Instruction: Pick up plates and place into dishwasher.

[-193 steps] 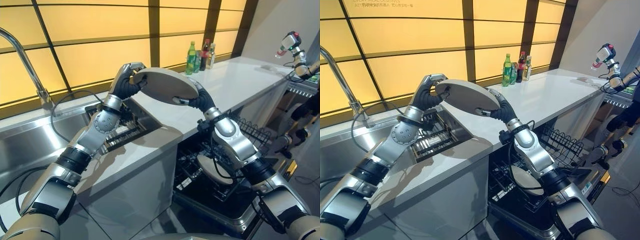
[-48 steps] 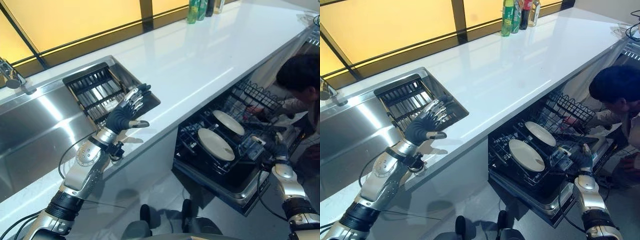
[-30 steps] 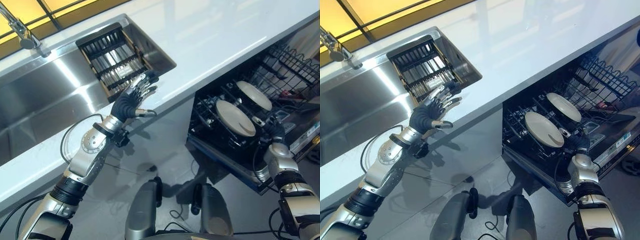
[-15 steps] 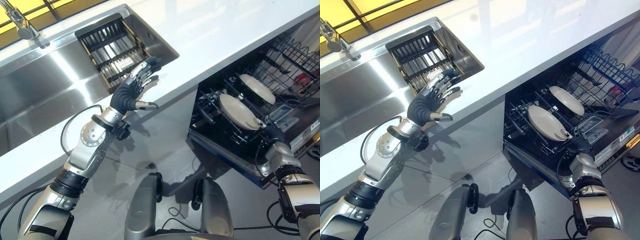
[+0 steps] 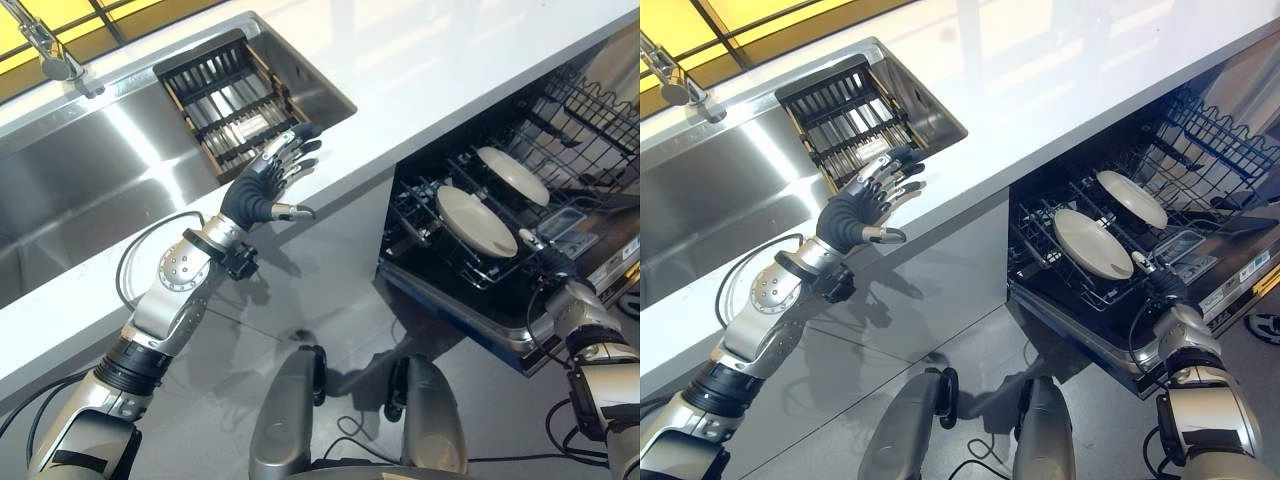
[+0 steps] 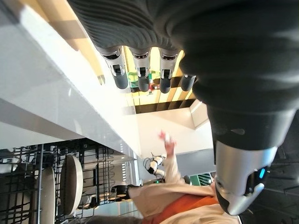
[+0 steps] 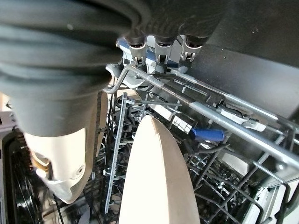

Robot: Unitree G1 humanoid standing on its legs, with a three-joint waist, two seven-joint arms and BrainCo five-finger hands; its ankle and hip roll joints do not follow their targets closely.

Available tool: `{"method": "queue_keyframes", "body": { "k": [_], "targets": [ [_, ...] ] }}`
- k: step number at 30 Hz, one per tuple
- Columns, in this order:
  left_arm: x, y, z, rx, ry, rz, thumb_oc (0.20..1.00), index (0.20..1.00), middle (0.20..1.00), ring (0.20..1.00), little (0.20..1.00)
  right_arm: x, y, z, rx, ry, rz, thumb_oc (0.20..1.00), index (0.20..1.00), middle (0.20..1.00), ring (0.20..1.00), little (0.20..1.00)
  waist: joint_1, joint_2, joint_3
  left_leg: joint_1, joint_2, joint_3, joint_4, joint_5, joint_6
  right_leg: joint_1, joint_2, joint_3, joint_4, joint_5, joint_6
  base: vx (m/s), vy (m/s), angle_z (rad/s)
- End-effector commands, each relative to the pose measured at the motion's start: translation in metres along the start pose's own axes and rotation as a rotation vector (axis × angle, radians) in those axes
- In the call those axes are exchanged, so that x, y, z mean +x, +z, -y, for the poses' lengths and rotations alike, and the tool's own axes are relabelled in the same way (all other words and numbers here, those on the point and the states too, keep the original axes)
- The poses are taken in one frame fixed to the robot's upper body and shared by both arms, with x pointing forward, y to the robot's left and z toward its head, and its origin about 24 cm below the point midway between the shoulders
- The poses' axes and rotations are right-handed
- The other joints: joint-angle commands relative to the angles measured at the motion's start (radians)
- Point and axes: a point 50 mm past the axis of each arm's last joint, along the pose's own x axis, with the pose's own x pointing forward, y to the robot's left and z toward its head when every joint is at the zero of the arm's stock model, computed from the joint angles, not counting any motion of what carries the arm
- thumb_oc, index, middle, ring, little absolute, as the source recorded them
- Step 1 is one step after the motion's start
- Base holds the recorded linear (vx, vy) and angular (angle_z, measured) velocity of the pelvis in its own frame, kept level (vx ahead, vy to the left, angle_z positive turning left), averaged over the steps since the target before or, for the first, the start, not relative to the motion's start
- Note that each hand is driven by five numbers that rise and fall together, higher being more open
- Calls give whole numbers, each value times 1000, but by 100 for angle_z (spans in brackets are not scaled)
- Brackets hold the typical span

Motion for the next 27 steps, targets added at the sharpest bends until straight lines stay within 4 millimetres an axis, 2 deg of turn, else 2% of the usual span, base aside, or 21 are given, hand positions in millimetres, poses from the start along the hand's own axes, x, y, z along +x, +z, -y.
{"method": "queue_keyframes", "body": {
  "k": [1,3,14,20,25,26,27],
  "targets": [
    [-5,-7,3,-70,14,-30,1000,1000,1000,1000,1000,6,72,-54,-36,184,223,1000,1000,1000,1000,1000,58,27,11,0,-41,8,58,-97,90,14,14,-9,1,31,-40,17,-42,-9],
    [-3,-6,-1,-66,19,-35,1000,1000,1000,1000,1000,4,94,-65,-58,199,277,1000,1000,1000,1000,1000,66,29,15,-5,-45,4,49,-89,90,7,11,-15,6,30,-40,26,-45,-3],
    [-3,4,-14,-41,25,-26,1000,1000,1000,1000,1000,-9,160,-91,-111,219,432,1000,1000,1000,1000,1000,111,57,30,-30,-77,-22,-20,-30,79,-20,-7,-48,16,27,-40,44,-40,9],
    [-3,12,-14,-50,-22,3,1000,1000,1000,1000,1000,-17,184,-100,-74,219,493,1000,1000,1000,1000,1000,138,61,38,-44,-92,-43,-68,7,75,-29,-7,-69,8,29,-40,41,-67,13],
    [-1,21,-16,-38,-56,28,1000,1000,1000,1000,1000,-21,194,-105,-75,222,515,1000,1000,1000,1000,1000,154,57,38,-60,-94,-54,-94,31,74,-37,-4,-82,-13,40,-36,10,-70,13],
    [-1,21,-16,-37,-64,30,1000,1000,1000,1000,1000,-21,193,-106,-77,220,512,1000,1000,1000,1000,1000,156,52,37,-52,-97,-61,-88,3,71,-29,-1,-72,-7,16,-26,48,-57,12],
    [-2,21,-16,-37,-69,32,1000,1000,1000,1000,1000,-19,190,-106,-80,216,503,1000,1000,1000,1000,1000,158,49,37,-49,-95,-60,-89,1,74,-28,-1,-75,-7,15,-27,64,-41,10]
  ]
}}
